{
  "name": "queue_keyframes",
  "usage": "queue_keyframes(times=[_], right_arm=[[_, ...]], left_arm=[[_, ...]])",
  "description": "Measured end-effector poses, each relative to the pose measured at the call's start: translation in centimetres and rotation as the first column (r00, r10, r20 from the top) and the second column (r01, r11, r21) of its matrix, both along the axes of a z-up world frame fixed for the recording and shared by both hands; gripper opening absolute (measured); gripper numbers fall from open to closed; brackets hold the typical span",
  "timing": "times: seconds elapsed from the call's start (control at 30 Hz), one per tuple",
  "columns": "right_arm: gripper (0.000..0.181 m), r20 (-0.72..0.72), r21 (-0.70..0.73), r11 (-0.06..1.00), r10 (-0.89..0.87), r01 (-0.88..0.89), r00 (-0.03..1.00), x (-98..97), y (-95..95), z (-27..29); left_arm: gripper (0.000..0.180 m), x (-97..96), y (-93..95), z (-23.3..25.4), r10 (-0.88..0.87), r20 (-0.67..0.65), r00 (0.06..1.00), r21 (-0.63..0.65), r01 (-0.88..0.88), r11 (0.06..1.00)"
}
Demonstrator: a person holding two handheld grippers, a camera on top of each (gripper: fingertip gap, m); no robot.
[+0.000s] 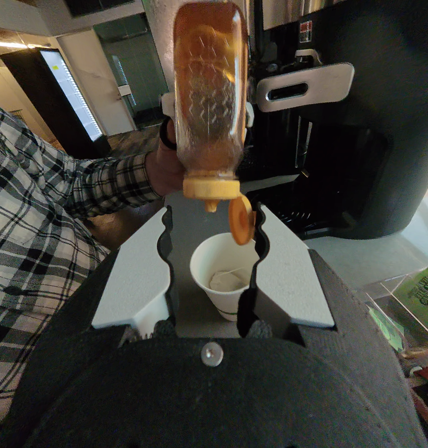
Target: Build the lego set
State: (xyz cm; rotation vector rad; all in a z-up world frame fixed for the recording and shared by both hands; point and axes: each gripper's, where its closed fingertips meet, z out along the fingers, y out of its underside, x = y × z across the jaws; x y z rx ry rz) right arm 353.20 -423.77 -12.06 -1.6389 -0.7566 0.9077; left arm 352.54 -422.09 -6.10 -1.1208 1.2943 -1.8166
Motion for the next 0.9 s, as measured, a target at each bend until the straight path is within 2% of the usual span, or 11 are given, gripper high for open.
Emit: queue_keyframes(times=[0.1, 0.33, 0.43, 0.53, 0.63, 0.8, 0.87, 0.9], right_arm=[[0.068, -0.032, -0.019, 1.0, -0.015, 0.014, 0.999, 0.4, 0.1, -0.2], [0.055, -0.159, -0.051, 0.998, 0.028, -0.037, 0.987, 0.3, -1.1, 0.7], [0.059, -0.286, -0.065, 0.995, 0.056, -0.078, 0.957, 0.4, -1.7, 1.8], [0.067, -0.339, -0.056, 0.996, 0.049, -0.072, 0.94, 0.3, -1.9, 2.4], [0.056, -0.432, -0.081, 0.996, 0.002, -0.041, 0.902, 0.8, -1.3, 3.0], [0.045, -0.463, -0.154, 0.988, -0.09, 0.02, 0.882, 1.1, -0.7, 2.4], [0.033, -0.449, -0.167, 0.984, -0.132, 0.062, 0.884, 1.1, -0.3, 2.2], [0.033, -0.462, -0.177, 0.982, -0.144, 0.068, 0.875, 1.1, -0.2, 2.2]], left_arm=[[0.043, -0.1, 0.2, 0.5, 0.013, 0.013, 1.0, 0.009, -0.013, 1.0], [0.043, 0.5, -0.2, 1.3, 0.1, 0.003, 0.995, 0.169, -0.099, 0.981], [0.043, 0.4, -0.3, 1.8, 0.11, 0.027, 0.994, 0.176, -0.113, 0.978], [0.043, 0.5, -0.5, 1.8, 0.131, 0.037, 0.991, 0.215, -0.136, 0.967], [0.044, 0.8, -1.1, 1.6, 0.152, 0.052, 0.987, 0.268, -0.16, 0.95], [0.043, 1.2, -1.8, 1.1, 0.196, 0.078, 0.978, 0.353, -0.21, 0.912], [0.043, 1.4, -2.2, 1.3, 0.199, 0.096, 0.975, 0.367, -0.221, 0.904], [0.042, 1.5, -2.3, 1.3, 0.208, 0.102, 0.973, 0.377, -0.231, 0.897]])
